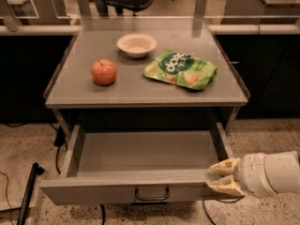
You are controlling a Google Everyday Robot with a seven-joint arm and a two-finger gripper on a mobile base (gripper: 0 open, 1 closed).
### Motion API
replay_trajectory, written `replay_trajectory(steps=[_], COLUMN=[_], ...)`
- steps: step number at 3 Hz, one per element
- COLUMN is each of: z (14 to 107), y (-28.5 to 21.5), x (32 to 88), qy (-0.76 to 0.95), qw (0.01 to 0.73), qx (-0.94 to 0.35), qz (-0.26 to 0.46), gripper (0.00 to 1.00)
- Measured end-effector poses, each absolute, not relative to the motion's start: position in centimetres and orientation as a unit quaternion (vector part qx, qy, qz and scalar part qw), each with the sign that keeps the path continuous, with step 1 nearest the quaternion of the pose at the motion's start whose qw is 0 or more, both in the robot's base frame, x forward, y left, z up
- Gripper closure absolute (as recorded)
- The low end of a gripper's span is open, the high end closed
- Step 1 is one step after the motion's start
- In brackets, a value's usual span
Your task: Open top drawer
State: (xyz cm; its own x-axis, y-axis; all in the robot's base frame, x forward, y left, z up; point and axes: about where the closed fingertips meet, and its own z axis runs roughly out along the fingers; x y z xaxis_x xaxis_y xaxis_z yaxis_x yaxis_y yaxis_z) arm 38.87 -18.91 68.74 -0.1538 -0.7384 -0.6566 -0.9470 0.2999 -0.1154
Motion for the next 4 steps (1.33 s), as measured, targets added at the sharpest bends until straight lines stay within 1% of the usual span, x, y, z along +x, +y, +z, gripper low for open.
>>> replay_trajectory(steps=[1,2,4], z=[68.73,68.73,68.73], y=[-18.77,-18.77,-18.76], x=[38.87,38.87,38.87], qy=[0.741,0.741,0.741], qw=[0.317,0.316,0.316], qx=[-0.568,-0.568,-0.568], qz=[0.165,0.165,0.165], gripper=[1.0,0.83,0.37])
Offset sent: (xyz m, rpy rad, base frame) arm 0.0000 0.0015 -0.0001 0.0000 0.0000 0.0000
